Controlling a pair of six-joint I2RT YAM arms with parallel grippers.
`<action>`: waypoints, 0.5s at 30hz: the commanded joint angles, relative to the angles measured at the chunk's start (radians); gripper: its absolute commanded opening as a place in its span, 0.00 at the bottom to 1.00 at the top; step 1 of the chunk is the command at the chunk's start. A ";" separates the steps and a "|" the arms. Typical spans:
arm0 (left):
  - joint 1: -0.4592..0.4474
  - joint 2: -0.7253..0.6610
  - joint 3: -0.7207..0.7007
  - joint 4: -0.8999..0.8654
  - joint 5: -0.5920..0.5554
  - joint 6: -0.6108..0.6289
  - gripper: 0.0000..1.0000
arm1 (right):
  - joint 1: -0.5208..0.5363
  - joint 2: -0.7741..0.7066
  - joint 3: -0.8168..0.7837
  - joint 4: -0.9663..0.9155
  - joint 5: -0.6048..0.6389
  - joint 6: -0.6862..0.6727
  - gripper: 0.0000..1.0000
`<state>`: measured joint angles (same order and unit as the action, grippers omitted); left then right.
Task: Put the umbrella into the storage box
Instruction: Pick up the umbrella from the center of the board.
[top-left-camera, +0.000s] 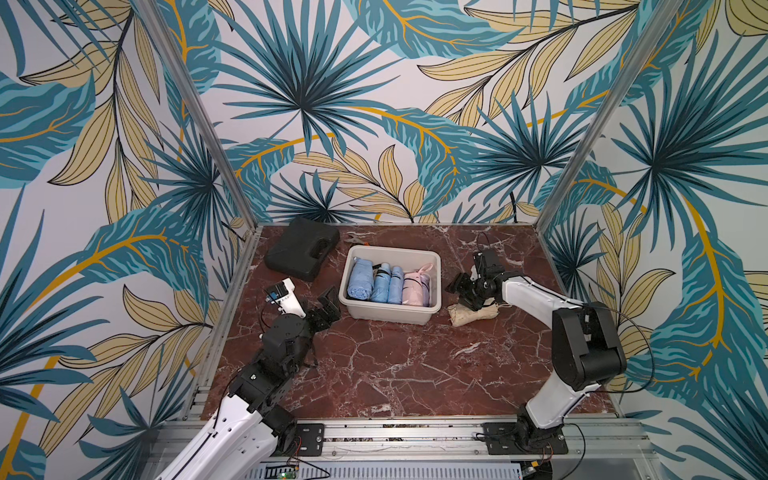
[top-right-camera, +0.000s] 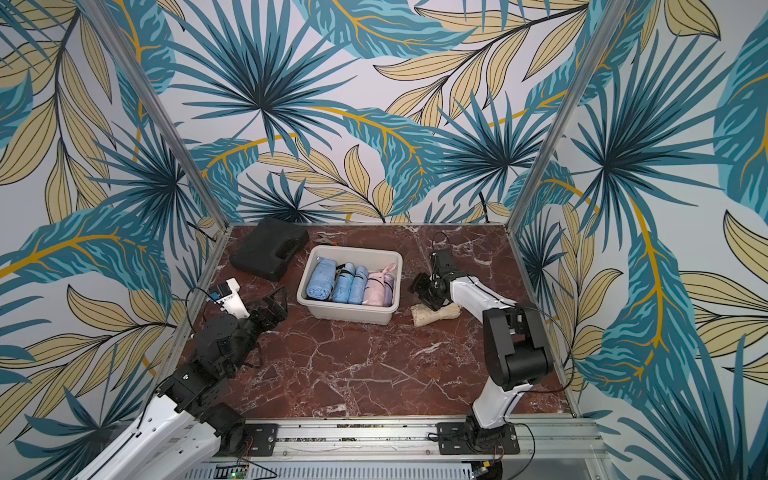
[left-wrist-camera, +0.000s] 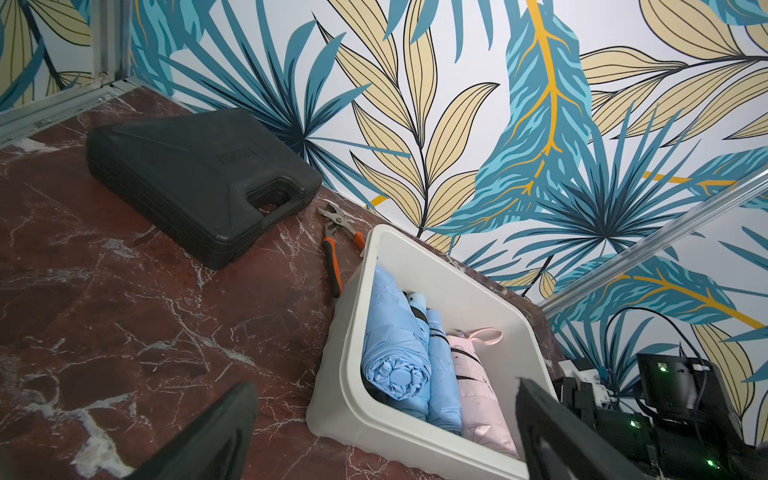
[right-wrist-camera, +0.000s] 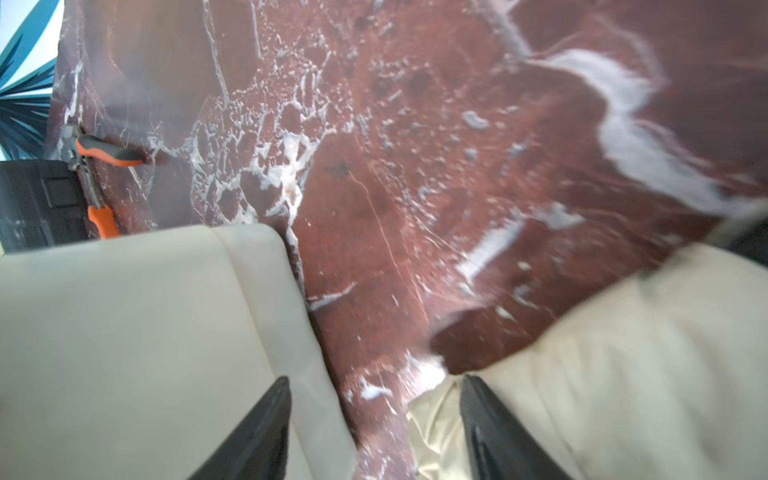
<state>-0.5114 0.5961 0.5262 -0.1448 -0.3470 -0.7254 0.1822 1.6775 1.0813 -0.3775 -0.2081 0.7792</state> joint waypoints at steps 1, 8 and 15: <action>0.005 -0.005 0.001 0.025 0.008 0.012 1.00 | 0.003 -0.105 -0.027 -0.112 0.161 -0.009 0.75; 0.005 -0.007 0.000 0.027 -0.001 0.021 1.00 | 0.014 -0.246 -0.044 -0.229 0.428 0.143 0.96; 0.007 -0.002 0.012 0.007 -0.010 0.023 1.00 | 0.042 -0.131 -0.014 -0.271 0.449 0.214 0.97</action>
<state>-0.5110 0.5953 0.5262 -0.1459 -0.3447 -0.7216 0.2157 1.4826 1.0710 -0.5827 0.1989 0.9371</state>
